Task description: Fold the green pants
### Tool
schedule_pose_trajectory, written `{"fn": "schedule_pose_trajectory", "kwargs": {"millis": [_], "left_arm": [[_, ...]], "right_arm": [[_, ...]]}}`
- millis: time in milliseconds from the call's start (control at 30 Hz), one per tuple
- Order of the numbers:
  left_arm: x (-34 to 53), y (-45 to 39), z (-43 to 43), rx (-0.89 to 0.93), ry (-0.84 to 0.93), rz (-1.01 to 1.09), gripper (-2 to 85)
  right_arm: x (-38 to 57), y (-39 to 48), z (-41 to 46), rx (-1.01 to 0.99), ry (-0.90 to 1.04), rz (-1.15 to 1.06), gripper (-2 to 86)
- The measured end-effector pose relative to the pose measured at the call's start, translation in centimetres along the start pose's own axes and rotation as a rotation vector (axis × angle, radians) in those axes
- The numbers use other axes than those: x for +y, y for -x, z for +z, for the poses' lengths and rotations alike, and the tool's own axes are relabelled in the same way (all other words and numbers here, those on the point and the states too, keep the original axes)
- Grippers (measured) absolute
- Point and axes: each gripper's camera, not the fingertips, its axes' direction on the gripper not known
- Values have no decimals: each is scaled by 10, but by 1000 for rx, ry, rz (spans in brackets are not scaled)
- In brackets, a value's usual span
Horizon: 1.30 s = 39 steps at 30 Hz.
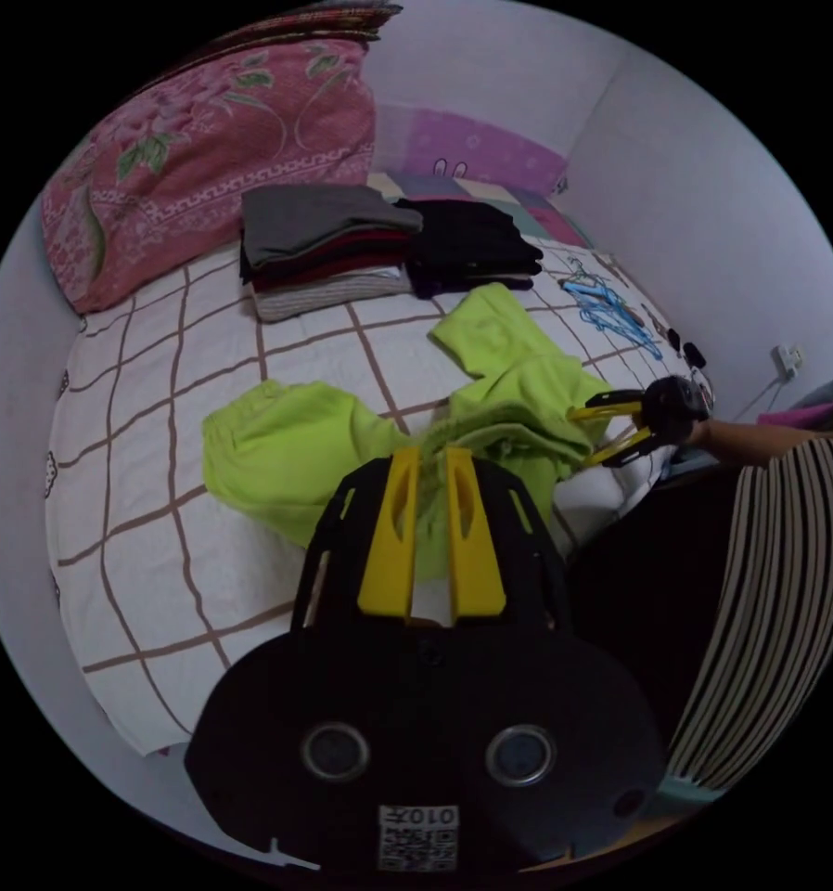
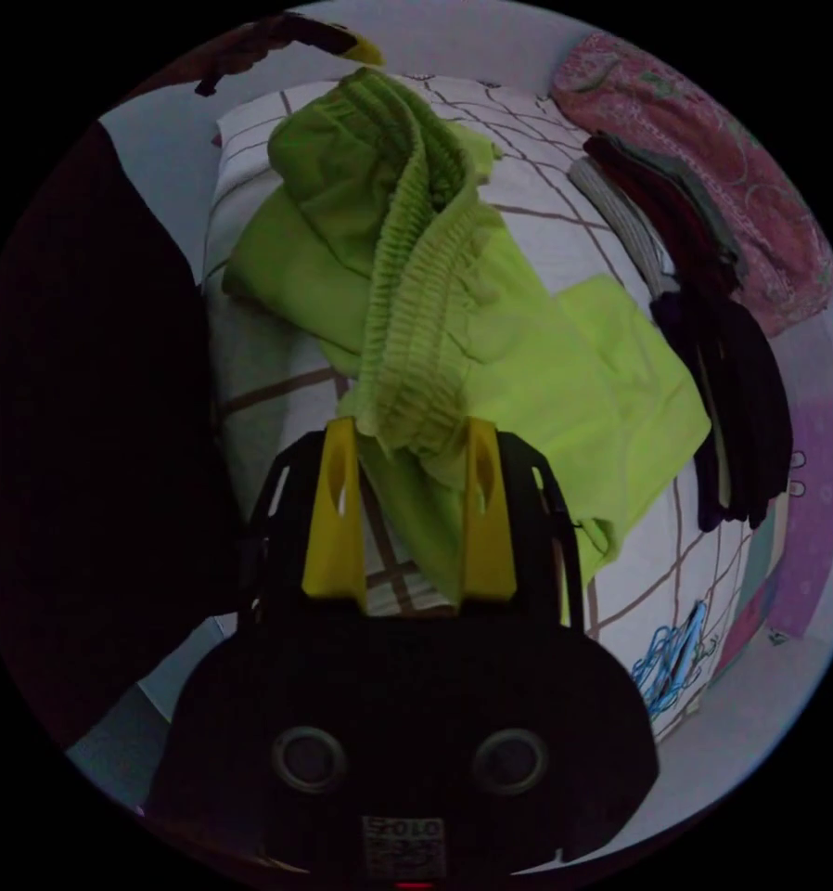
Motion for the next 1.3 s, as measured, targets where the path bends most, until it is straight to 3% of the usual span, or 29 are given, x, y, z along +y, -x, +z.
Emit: {"fn": "schedule_pose_trajectory", "kwargs": {"millis": [333, 700, 833, 1300], "left_arm": [[41, 23, 16, 44, 54, -41, 107], [-7, 10, 50, 54, 73, 6, 112], [-18, -3, 71, 105, 131, 6, 101], [-18, -85, 56, 13, 180, 13, 85]], "right_arm": [[2, -25, 10, -59, -58, 107, 113], [-18, -28, 24, -1, -55, 117, 102], [-20, -26, 34, -3, -44, 151, 103], [-14, 28, 61, -37, -109, 202, 122]]}}
